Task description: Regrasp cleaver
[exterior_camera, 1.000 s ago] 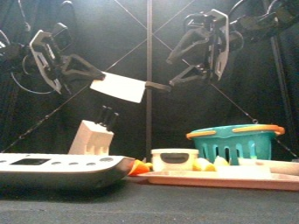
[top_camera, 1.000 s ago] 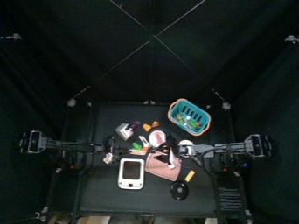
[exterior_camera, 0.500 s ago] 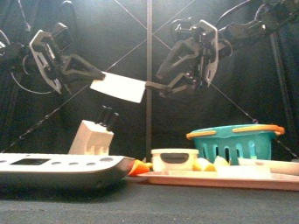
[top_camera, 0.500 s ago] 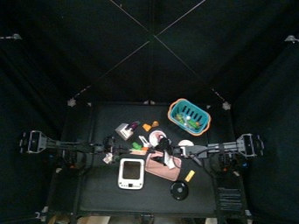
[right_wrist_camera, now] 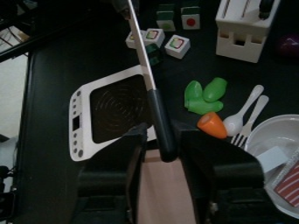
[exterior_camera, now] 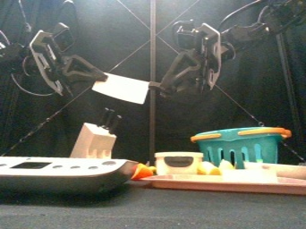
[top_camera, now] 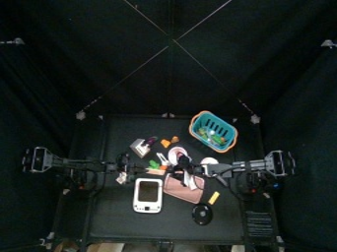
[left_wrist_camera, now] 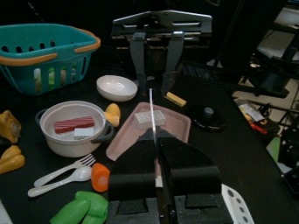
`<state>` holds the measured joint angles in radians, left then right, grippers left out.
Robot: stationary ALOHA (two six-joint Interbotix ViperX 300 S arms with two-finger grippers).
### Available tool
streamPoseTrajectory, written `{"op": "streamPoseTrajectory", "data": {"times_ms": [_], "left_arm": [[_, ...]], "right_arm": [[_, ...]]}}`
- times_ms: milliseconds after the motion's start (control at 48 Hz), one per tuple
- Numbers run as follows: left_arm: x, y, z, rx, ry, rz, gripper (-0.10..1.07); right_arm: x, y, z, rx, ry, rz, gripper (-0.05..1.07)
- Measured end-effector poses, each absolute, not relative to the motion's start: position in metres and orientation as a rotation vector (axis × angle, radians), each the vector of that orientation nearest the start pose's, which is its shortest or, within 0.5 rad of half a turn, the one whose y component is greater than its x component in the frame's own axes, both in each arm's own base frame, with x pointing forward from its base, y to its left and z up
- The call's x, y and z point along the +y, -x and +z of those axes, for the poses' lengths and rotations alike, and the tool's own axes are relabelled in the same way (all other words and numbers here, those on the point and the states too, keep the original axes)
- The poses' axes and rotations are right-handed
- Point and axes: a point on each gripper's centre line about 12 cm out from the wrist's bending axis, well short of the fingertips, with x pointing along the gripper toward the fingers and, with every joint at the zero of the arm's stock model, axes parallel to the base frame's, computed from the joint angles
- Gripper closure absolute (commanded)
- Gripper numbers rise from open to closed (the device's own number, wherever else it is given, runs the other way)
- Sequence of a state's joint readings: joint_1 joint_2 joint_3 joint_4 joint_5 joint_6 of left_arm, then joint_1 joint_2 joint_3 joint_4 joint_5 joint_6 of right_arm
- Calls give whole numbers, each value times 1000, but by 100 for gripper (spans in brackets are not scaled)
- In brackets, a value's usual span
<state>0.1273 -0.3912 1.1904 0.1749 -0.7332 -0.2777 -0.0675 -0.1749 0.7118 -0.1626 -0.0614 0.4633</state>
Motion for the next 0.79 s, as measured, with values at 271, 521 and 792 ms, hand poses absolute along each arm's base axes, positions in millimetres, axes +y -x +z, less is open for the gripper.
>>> {"op": "streamPoseTrajectory", "data": {"times_ms": [271, 521, 792], "left_arm": [[21, -267, 203, 72, 157, 19, 71], [20, -267, 203, 73, 157, 17, 57], [23, -266, 203, 70, 171, 36, 31]], "right_arm": [[-24, -368, 226, 463, -309, -126, 58], [-24, -369, 225, 464, -308, -128, 59], [-24, -369, 225, 463, -308, -127, 59]]}}
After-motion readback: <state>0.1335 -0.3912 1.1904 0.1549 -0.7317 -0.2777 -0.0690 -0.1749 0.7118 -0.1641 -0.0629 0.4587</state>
